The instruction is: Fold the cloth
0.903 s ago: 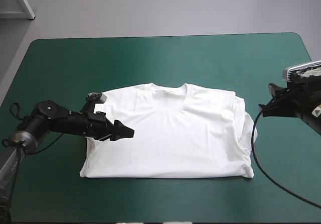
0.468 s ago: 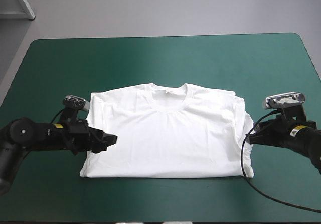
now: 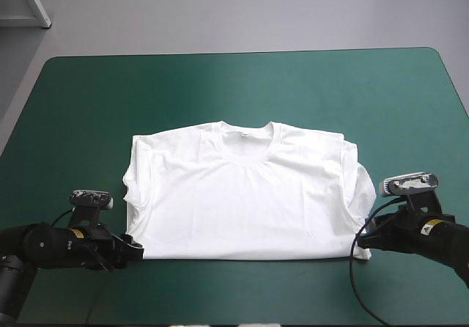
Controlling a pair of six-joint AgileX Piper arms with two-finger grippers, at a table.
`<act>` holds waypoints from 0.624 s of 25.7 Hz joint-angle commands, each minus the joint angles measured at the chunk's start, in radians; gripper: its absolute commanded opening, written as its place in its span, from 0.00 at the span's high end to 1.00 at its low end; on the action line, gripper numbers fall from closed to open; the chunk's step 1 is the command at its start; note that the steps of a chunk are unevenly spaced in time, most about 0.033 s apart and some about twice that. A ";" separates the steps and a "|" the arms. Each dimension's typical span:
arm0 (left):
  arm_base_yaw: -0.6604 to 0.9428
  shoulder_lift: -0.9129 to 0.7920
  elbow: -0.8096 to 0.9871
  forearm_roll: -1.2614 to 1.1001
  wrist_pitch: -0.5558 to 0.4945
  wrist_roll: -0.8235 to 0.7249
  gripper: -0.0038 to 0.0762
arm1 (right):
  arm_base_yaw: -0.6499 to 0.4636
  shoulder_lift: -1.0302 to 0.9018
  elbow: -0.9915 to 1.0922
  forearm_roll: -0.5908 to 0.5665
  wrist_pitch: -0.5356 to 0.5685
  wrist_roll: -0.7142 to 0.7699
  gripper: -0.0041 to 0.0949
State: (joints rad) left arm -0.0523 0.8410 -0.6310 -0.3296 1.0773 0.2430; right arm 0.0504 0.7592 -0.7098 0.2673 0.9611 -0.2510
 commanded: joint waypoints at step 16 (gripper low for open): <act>-0.003 0.132 0.063 0.138 -0.201 -0.103 0.49 | -0.010 -0.019 0.012 0.017 -0.096 -0.013 0.54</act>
State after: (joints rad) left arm -0.0523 0.9325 -0.5495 -0.1761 0.9079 0.1328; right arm 0.0504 0.7424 -0.6733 0.2673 0.9152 -0.2528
